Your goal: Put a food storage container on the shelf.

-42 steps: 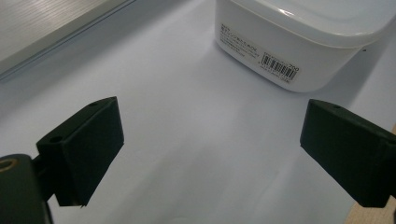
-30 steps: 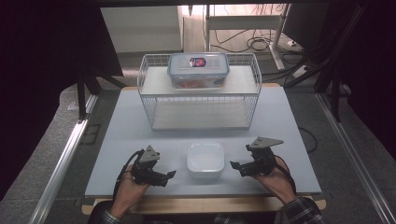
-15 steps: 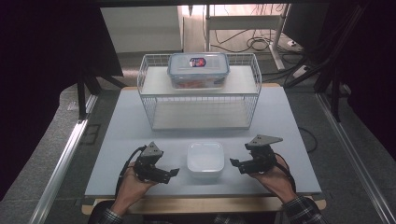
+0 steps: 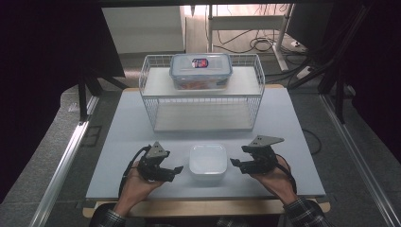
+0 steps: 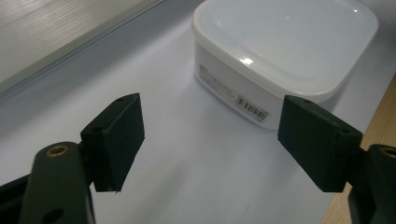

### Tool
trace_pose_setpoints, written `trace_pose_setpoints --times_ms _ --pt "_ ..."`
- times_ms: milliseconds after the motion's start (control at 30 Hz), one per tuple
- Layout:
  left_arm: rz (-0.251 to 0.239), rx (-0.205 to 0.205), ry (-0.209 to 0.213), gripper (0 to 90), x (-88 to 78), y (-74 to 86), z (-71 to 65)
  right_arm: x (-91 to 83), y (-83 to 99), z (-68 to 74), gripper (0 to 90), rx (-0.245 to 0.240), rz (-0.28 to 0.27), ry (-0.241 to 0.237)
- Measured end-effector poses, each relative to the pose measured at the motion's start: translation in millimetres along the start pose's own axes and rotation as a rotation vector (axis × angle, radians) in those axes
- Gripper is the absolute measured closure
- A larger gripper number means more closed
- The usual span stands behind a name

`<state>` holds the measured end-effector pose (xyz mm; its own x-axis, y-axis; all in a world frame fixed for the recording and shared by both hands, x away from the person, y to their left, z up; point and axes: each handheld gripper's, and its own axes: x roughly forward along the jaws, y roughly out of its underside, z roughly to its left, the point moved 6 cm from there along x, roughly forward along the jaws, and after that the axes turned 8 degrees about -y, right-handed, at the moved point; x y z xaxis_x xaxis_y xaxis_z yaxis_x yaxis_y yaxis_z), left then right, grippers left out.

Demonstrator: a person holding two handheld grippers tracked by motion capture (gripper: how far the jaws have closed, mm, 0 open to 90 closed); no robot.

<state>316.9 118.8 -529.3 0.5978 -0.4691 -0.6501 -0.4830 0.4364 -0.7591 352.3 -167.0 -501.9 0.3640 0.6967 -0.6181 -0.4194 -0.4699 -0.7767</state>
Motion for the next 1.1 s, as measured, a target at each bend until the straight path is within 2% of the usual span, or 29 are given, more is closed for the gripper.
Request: trace_pose_setpoints --times_ms 267,433,567,667,800,967,1100 --pt "0.000 0.011 0.017 23.8 5.4 -8.8 -0.2 3.9 -7.3 4.4 32.4 -0.017 -0.019 -0.016" --pt "-0.010 -0.004 0.044 23.0 10.3 -18.3 1.5 7.7 -10.4 4.9 30.8 0.007 -0.009 -0.039" --pt "-0.014 -0.011 0.086 20.4 16.8 -26.6 0.6 10.8 -14.0 4.0 30.4 0.022 -0.011 -0.070" --pt "-0.006 -0.002 0.090 20.2 23.3 -31.8 -0.6 15.5 -16.8 2.7 28.4 0.006 -0.003 -0.075" --pt "0.005 0.001 0.102 19.4 32.0 -37.3 -4.0 24.6 -18.5 1.3 25.7 0.012 0.011 -0.089" --pt "0.020 -0.005 0.130 16.8 41.2 -37.7 -7.1 33.2 -16.7 2.9 23.1 0.022 0.031 -0.111" --pt "0.037 -0.040 0.172 13.9 46.7 -33.4 -9.1 40.0 -12.1 4.1 20.3 0.039 0.056 -0.125"
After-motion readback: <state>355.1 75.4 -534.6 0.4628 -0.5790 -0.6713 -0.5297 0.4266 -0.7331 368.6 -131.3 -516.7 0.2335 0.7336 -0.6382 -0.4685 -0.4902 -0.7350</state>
